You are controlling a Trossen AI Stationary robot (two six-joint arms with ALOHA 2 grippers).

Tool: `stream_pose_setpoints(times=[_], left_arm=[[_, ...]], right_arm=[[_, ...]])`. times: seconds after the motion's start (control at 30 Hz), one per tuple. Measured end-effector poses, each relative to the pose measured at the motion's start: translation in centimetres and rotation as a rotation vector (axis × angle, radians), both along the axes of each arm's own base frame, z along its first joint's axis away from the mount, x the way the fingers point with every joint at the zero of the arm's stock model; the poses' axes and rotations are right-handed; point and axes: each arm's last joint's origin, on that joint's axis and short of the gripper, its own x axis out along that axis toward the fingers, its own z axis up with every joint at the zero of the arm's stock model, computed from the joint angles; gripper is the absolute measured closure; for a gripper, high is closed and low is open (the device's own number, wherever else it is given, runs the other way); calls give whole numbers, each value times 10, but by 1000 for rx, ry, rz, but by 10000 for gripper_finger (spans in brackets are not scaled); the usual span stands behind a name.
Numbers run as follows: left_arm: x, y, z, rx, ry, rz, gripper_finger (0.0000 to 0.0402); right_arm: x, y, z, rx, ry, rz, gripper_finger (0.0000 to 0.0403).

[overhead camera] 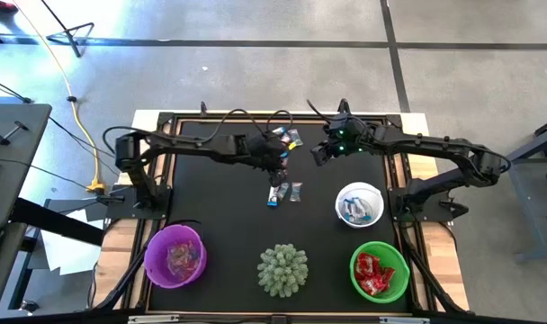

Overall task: Sort candy
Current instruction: Put the transparent candy wrapper into the purple bucket

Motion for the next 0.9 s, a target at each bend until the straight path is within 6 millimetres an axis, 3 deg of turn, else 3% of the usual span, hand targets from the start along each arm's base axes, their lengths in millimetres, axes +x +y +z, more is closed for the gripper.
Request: stream_pose_setpoints(times=[0.43, 0.63, 0.9], left_arm=[[14, 9, -43, 15, 78, 37, 246], [16, 19, -62, 93, 142, 119, 237], [17, 27, -79, 64, 166, 164, 235]], right_arm=[[-2, 3, -3, 51, 24, 36, 279], [-3, 3, -3, 56, 25, 41, 279], [-3, 3, -3, 50, 31, 55, 279]])
